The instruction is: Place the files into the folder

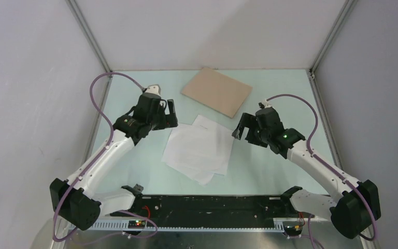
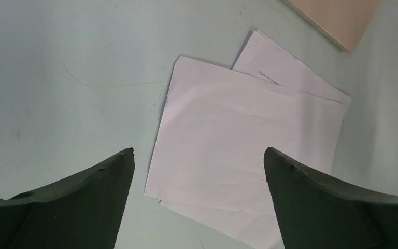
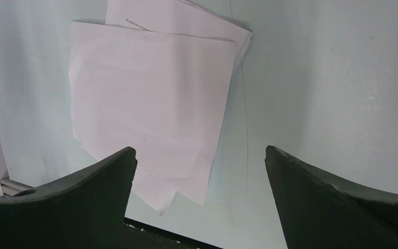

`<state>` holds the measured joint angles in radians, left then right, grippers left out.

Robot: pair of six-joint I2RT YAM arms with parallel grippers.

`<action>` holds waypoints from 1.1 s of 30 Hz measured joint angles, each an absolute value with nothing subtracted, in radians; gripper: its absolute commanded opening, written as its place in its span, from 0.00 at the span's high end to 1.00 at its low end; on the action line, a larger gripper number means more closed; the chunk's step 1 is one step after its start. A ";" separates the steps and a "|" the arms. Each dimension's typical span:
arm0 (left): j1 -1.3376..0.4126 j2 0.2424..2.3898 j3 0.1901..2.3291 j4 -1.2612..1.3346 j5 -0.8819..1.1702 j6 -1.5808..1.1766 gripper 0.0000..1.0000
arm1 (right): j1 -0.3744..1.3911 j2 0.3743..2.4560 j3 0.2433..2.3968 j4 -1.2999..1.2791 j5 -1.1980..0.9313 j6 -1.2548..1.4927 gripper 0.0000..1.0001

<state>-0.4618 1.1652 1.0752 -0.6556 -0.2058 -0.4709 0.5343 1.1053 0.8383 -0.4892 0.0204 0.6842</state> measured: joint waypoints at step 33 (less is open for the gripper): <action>-0.348 1.151 1.046 -0.676 -0.097 -0.508 0.00 | 0.163 1.822 1.082 0.143 -0.403 1.026 0.21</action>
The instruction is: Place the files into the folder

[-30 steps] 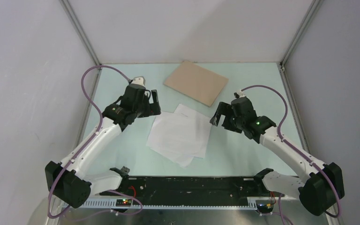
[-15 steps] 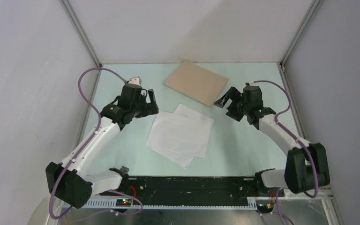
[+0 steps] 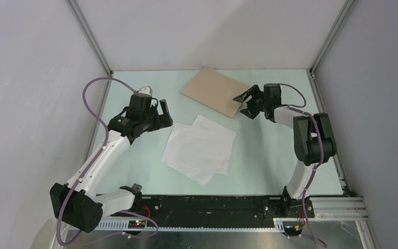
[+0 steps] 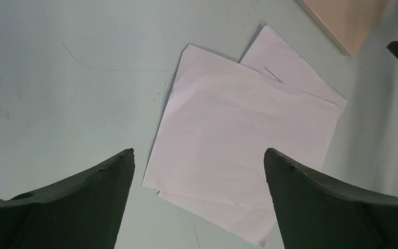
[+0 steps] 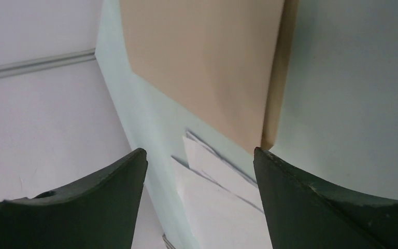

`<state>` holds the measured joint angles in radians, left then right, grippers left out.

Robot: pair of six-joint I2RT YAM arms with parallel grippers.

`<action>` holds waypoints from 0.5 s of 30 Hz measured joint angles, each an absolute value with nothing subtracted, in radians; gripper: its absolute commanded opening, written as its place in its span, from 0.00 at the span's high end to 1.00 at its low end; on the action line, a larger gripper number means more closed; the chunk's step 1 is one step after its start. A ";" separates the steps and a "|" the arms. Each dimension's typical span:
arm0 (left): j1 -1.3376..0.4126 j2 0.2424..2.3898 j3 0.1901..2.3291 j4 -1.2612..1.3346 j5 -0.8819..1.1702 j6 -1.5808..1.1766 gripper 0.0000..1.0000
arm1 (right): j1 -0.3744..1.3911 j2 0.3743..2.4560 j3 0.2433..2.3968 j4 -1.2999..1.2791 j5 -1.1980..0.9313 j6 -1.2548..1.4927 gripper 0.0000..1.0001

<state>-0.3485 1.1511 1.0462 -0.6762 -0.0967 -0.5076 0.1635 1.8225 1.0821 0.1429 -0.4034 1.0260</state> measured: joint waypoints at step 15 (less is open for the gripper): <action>-0.335 1.130 1.047 -0.703 -0.088 -0.506 0.00 | 0.123 2.008 1.140 0.229 -0.418 1.073 0.20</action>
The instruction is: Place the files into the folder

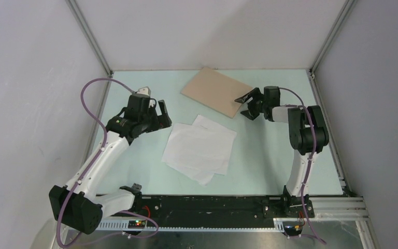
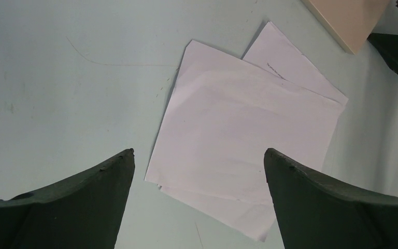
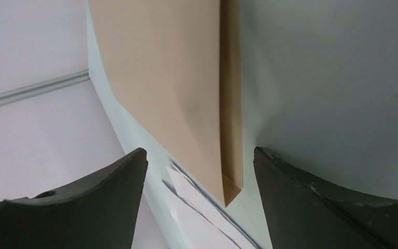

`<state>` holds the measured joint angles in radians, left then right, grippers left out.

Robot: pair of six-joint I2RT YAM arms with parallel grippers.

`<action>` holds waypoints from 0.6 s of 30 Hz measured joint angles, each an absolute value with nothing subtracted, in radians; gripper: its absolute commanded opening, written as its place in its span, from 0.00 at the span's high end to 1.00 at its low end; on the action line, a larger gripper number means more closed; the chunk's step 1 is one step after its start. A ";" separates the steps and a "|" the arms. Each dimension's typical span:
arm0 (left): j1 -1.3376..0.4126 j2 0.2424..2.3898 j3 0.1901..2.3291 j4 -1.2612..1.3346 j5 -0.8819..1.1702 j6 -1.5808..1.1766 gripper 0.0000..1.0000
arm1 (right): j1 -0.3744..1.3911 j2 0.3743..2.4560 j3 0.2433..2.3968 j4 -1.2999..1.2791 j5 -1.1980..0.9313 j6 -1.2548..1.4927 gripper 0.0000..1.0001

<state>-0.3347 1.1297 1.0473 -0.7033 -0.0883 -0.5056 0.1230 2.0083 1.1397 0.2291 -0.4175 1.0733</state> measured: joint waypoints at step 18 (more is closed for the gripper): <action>-0.330 1.121 1.047 -0.710 -0.075 -0.505 0.00 | 0.123 2.127 1.146 0.479 -0.486 1.155 0.28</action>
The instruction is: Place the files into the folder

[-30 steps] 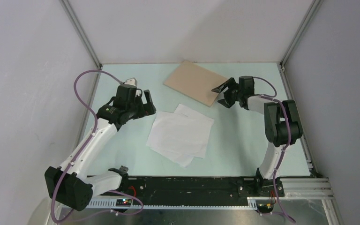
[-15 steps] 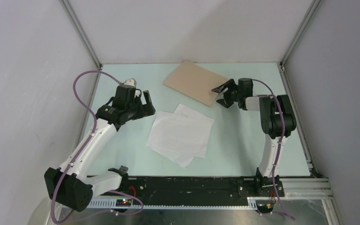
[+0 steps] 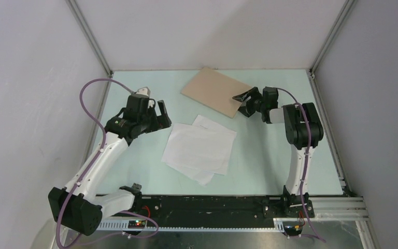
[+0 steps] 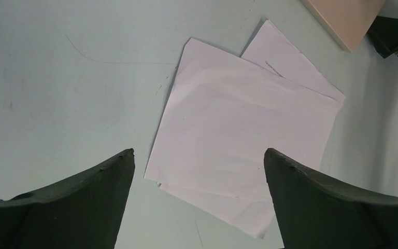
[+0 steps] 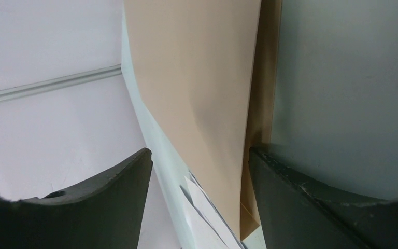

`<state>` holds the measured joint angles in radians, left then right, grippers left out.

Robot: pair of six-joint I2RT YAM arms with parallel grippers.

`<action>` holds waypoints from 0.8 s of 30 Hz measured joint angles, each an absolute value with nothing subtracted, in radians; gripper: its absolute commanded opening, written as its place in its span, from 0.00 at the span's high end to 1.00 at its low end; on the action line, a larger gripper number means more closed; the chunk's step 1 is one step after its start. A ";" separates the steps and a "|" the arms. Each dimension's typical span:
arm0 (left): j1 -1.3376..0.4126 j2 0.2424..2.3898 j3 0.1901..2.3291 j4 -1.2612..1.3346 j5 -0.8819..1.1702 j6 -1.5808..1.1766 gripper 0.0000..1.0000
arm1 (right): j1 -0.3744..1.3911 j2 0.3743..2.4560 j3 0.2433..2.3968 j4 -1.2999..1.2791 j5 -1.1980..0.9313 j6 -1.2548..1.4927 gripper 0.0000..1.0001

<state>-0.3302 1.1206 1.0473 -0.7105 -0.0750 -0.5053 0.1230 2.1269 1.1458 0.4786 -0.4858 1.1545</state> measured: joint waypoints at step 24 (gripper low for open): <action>-0.279 1.107 1.055 -0.730 -0.063 -0.612 0.00 | 0.153 2.262 1.190 0.675 -0.513 1.248 1.00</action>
<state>-0.2787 1.1072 1.0550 -0.7296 -0.0628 -0.6117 0.1528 2.2620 1.1900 0.6754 -0.5133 1.2484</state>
